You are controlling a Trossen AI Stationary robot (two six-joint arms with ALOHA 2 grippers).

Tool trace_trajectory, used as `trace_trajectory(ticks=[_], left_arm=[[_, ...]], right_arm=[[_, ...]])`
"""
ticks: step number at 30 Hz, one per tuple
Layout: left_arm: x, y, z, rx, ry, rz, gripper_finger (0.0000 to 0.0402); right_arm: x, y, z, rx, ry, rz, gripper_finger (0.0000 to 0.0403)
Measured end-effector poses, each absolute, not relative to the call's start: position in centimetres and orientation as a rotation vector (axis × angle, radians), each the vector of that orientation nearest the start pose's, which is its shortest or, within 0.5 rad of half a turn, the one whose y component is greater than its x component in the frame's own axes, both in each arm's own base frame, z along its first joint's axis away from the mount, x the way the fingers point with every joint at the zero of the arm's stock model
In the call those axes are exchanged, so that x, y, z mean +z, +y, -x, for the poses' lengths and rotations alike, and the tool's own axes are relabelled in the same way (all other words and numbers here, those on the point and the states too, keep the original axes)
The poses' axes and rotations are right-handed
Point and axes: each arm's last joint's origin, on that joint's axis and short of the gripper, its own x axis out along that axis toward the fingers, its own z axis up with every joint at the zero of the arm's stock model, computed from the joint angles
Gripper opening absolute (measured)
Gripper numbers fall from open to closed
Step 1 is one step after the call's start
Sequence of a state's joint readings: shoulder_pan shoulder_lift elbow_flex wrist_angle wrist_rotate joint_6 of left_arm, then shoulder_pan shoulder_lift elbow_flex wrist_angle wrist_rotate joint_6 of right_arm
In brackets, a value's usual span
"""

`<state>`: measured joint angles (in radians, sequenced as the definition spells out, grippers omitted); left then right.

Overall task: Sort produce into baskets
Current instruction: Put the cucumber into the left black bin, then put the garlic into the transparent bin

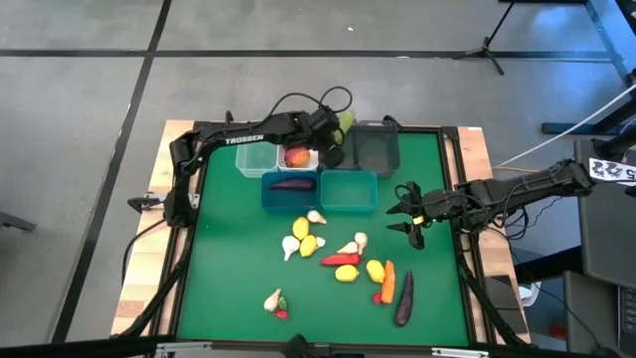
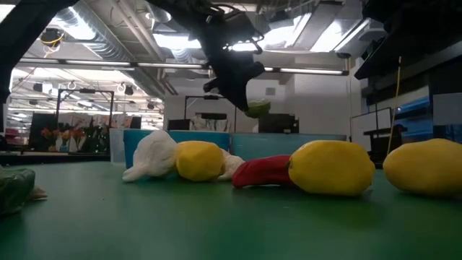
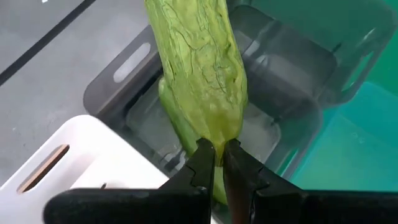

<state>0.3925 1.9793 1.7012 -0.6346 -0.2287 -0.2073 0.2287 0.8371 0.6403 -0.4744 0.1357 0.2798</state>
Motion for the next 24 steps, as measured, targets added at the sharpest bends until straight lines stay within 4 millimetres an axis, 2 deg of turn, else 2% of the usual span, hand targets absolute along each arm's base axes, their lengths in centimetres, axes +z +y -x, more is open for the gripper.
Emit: trace_trajectory(ticks=[5,10,13,19,24], left_arm=[[25.5,17.1,-40.5,0.664,0.862,0.26,0.0017],[23.5,17.3,-40.9,0.651,0.926,0.28,0.0025],[22.6,17.3,-41.1,0.656,0.947,0.293,0.0056],[22.6,17.4,-41.1,0.665,0.944,0.306,0.0133],[22.8,17.1,-40.7,0.655,0.98,0.292,0.0167]], right_arm=[[25.1,3.5,-16.7,-0.003,0.667,-0.148,0.0209],[25.0,3.5,-16.7,-0.003,0.668,-0.147,0.0209],[25.0,3.5,-16.7,0.009,0.672,-0.151,0.0209],[25.0,3.5,-16.7,0.011,0.672,-0.152,0.0209],[25.0,3.5,-16.7,0.005,0.67,-0.15,0.0209]])
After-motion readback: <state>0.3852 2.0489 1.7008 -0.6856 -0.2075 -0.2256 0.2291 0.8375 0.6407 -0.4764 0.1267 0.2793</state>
